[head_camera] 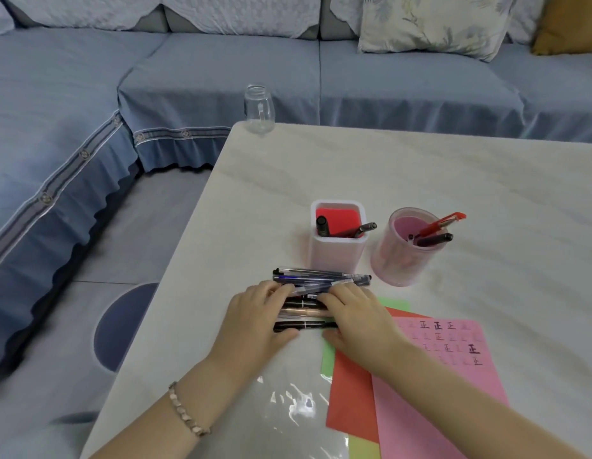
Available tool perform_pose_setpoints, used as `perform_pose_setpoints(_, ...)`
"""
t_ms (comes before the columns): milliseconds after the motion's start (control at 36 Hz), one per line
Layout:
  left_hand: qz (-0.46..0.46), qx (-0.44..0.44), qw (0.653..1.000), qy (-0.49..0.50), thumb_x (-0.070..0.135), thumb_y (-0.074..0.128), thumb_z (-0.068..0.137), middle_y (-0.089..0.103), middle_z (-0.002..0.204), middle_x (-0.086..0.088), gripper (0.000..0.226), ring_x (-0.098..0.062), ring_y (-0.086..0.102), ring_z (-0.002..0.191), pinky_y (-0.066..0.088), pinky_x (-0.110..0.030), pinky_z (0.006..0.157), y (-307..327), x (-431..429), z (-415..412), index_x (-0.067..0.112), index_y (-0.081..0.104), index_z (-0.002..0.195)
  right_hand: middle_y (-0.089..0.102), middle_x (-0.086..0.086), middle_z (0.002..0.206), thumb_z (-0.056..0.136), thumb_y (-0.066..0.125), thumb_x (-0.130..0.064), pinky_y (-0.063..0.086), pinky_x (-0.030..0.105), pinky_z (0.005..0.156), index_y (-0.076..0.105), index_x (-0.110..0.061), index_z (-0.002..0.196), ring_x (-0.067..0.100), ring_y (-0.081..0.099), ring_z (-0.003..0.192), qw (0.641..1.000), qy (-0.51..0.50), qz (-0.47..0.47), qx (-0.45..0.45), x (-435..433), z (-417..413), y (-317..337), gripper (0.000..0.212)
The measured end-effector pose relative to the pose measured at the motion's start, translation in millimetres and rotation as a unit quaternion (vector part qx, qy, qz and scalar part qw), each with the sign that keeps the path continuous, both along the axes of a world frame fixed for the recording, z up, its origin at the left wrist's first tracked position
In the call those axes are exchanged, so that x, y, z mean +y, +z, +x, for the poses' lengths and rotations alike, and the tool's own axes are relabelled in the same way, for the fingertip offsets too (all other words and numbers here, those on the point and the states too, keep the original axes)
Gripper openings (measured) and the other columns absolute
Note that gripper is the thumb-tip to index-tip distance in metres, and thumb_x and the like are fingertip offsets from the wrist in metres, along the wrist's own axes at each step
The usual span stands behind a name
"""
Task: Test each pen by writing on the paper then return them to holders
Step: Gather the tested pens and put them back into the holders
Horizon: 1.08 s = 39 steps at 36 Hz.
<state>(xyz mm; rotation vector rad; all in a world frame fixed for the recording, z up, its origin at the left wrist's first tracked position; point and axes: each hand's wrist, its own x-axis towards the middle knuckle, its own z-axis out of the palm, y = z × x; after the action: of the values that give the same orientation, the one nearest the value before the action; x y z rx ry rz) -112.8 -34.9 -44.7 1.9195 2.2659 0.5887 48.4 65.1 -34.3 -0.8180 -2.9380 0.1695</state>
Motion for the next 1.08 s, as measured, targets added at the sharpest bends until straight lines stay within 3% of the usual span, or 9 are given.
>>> perform_pose_setpoints(194,-0.081,-0.064,0.994,0.035,0.041,0.068,0.076,0.055,0.11,0.006,0.059,-0.016,0.044,0.101,0.037,-0.025,0.083,4.2,-0.7,2.8,0.023,0.043,0.126,0.057,-0.006,0.058,0.014,0.081,-0.041,0.044,0.017,0.049,0.06,-0.02,0.055,0.015,0.059,0.054,0.999,-0.005,0.025,-0.027,-2.9,-10.9,-0.7,0.051)
perform_pose_setpoints(417,-0.124,-0.204,0.969,0.06,0.032,0.077,0.072,0.053,0.105,0.009,0.063,-0.011,0.051,0.096,0.043,-0.027,0.083,8.3,-5.2,2.0,0.024,0.042,0.123,0.056,-0.003,0.054,0.009,0.079,-0.047,0.045,0.019,0.049,0.061,-0.018,0.051,0.015,0.057,0.049,0.993,0.02,0.079,-0.087,-2.4,-18.0,-2.5,0.055)
perform_pose_setpoints(556,-0.046,-0.339,0.937,0.07,0.014,0.077,0.074,0.056,0.09,0.014,0.051,0.01,0.054,0.068,0.038,-0.007,0.066,20.0,-10.0,11.0,0.023,0.047,0.114,0.057,-0.001,0.059,0.05,0.058,-0.037,0.027,0.029,0.061,0.055,-0.018,0.062,0.019,0.058,0.054,0.994,0.041,0.068,-0.078,-5.1,-5.7,5.5,0.023)
perform_pose_setpoints(667,0.077,-0.512,0.844,0.141,0.0,0.075,0.073,0.063,0.085,0.001,0.045,0.001,0.062,0.068,0.045,-0.008,0.067,36.0,-7.6,23.1,0.025,0.053,0.103,0.056,0.004,0.078,0.087,0.042,-0.02,0.025,0.034,0.06,0.033,-0.018,0.085,0.029,0.055,0.074,0.993,-0.01,-0.113,-0.018,-10.9,5.6,24.9,0.009)
perform_pose_setpoints(750,0.102,-0.64,0.749,0.14,-0.001,0.068,0.08,0.068,0.094,-0.007,0.032,-0.007,0.066,0.079,0.053,-0.018,0.073,50.6,-1.1,35.1,0.015,0.058,0.107,0.043,-0.007,0.062,0.094,0.042,-0.021,0.03,0.033,0.056,0.033,-0.024,0.081,0.01,0.041,0.056,0.943,-0.036,-0.313,0.108,-22.2,16.0,35.1,0.016)
perform_pose_setpoints(806,0.08,-0.677,0.725,0.096,0.011,0.067,0.083,0.071,0.1,-0.011,0.021,-0.018,0.068,0.09,0.054,-0.028,0.082,58.9,1.8,44.6,0.01,0.064,0.103,0.044,-0.009,0.056,0.096,0.041,-0.021,0.031,0.024,0.052,0.039,-0.031,0.082,0.006,0.039,0.051,0.905,-0.048,-0.387,0.172,-29.1,16.1,40.5,0.018)
perform_pose_setpoints(861,0.06,-0.696,0.713,0.067,0.022,0.067,0.079,0.072,0.099,-0.01,0.023,-0.022,0.067,0.093,0.055,-0.031,0.082,63.9,3.4,54.7,0.01,0.066,0.099,0.046,-0.012,0.05,0.098,0.039,-0.028,0.034,0.019,0.051,0.046,-0.028,0.089,0.004,0.04,0.047,0.849,-0.073,-0.477,0.214,-36.1,13.2,46.6,0.011)
perform_pose_setpoints(972,0.051,-0.7,0.707,0.083,0.021,0.061,0.077,0.074,0.089,-0.008,0.015,-0.019,0.069,0.079,0.055,-0.025,0.06,73.6,7.9,68.7,0.011,0.065,0.087,0.046,-0.009,0.047,0.095,0.035,-0.034,0.034,0.018,0.044,0.04,-0.012,0.075,0.009,0.041,0.04,0.755,-0.121,-0.596,0.244,-43.1,13.6,57.2,0.031)
perform_pose_setpoints(1083,0.023,-0.696,0.71,0.105,0.015,0.058,0.088,0.074,0.078,-0.005,0.012,-0.031,0.061,0.055,0.046,-0.026,0.04,81.7,10.1,73.9,0.004,0.063,0.085,0.053,0.004,0.049,0.084,0.034,-0.049,0.041,0.023,0.054,0.052,-0.013,0.063,0.015,0.048,0.047,0.743,-0.123,-0.607,0.255,-45.6,18.2,60.3,0.045)
